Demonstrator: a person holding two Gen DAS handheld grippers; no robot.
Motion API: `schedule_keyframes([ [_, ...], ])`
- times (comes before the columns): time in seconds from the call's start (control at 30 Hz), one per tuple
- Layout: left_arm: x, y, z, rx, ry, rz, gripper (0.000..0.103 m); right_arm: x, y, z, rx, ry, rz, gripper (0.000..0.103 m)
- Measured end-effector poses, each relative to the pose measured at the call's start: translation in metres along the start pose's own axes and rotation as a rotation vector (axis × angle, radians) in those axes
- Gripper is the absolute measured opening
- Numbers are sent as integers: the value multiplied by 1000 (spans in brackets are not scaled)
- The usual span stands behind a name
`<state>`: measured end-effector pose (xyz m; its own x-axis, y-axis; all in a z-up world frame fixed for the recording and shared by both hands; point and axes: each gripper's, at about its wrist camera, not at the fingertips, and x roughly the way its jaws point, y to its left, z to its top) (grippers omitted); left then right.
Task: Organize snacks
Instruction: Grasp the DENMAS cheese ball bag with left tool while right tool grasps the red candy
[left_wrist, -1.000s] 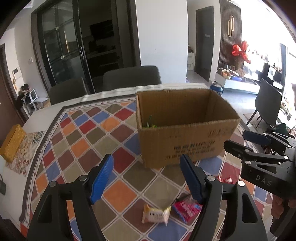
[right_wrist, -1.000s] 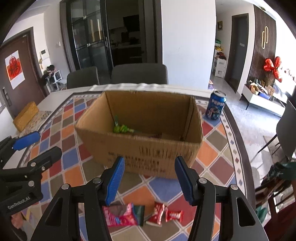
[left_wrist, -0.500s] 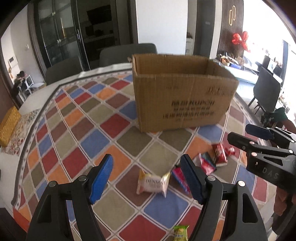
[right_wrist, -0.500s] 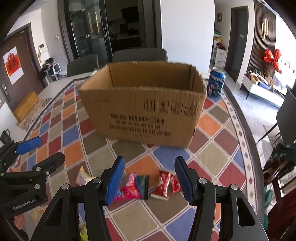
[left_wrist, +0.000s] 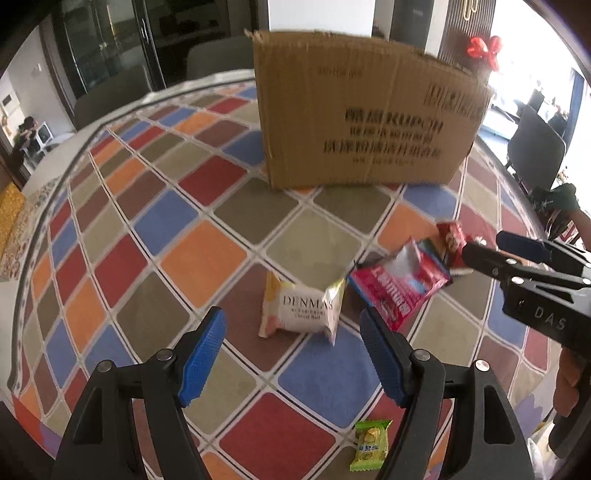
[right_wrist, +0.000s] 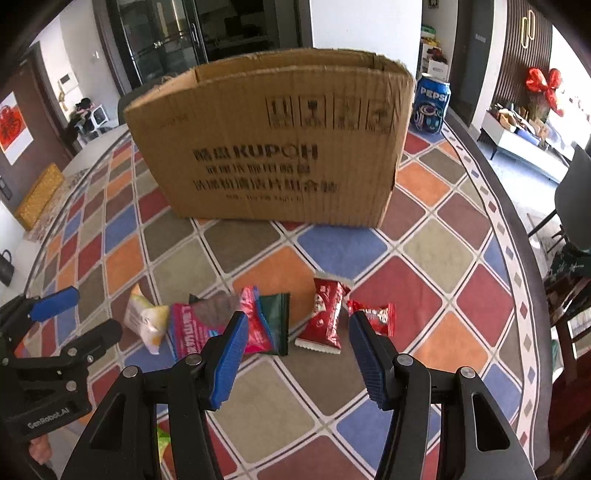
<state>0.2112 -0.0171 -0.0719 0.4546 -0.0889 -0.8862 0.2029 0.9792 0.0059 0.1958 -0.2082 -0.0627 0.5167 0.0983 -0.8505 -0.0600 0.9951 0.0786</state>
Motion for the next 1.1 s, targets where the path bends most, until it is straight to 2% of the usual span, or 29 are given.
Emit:
schedule_keyframes([
  [0.37, 35, 1, -1, -11, 82, -2, 74, 22, -6, 0, 9, 36, -27, 56],
  [0.67, 51, 0, 6, -31, 99, -18, 74, 41, -13, 3, 20, 69, -27, 44],
  [0.77, 54, 0, 8, -40, 99, -18, 70, 46, -14, 4, 26, 76, -22, 42],
  [0.83, 56, 2, 10, -54, 103, -27, 65, 49, -15, 6, 27, 85, -20, 36],
  [1.1, 58, 4, 14, -78, 98, -37, 53, 58, -17, 11, 32, 98, -15, 32],
])
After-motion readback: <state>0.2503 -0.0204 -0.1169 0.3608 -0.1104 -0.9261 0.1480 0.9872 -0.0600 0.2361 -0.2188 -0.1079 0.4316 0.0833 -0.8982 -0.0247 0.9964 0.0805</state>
